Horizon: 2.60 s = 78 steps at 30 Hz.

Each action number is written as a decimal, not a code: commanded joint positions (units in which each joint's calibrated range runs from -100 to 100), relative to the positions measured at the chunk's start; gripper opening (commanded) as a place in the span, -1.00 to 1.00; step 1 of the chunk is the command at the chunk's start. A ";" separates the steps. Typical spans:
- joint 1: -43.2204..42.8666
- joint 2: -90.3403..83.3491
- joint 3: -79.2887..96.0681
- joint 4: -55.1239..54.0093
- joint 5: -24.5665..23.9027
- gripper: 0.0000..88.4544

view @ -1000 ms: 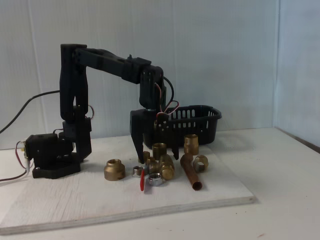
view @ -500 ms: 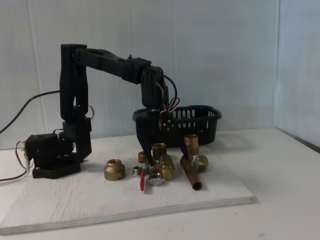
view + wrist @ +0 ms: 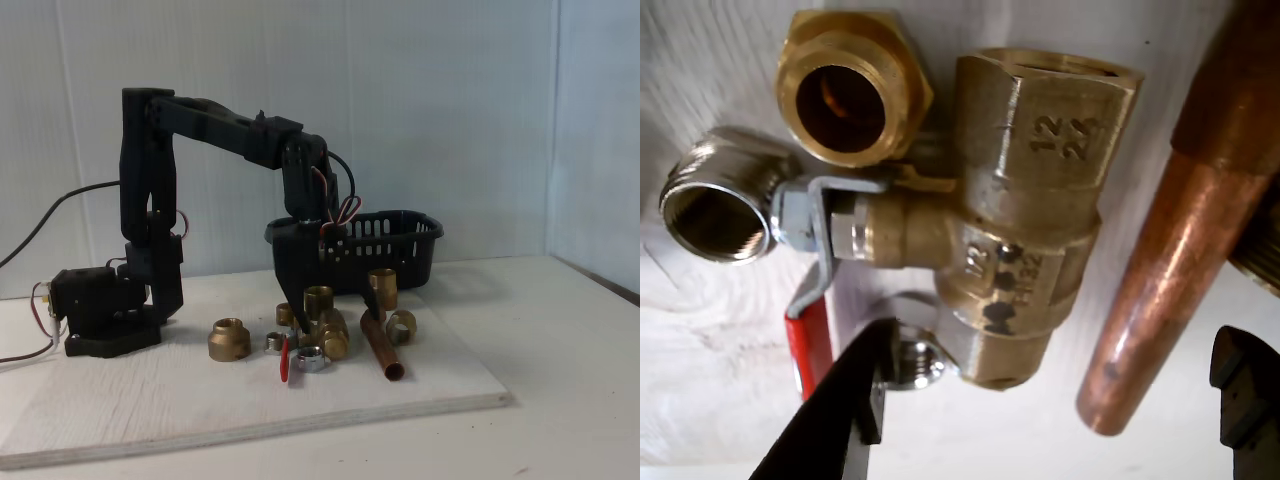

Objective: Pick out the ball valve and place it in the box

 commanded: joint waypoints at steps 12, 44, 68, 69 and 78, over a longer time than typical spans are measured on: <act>0.10 -0.33 0.13 -0.47 -0.20 -0.51; 0.10 -0.42 1.75 -2.02 0.16 -0.47; 0.03 4.33 4.28 -10.37 -0.20 -0.45; 0.03 4.33 4.28 -10.37 -0.20 -0.45; 0.03 4.42 4.28 -9.85 -0.25 -0.45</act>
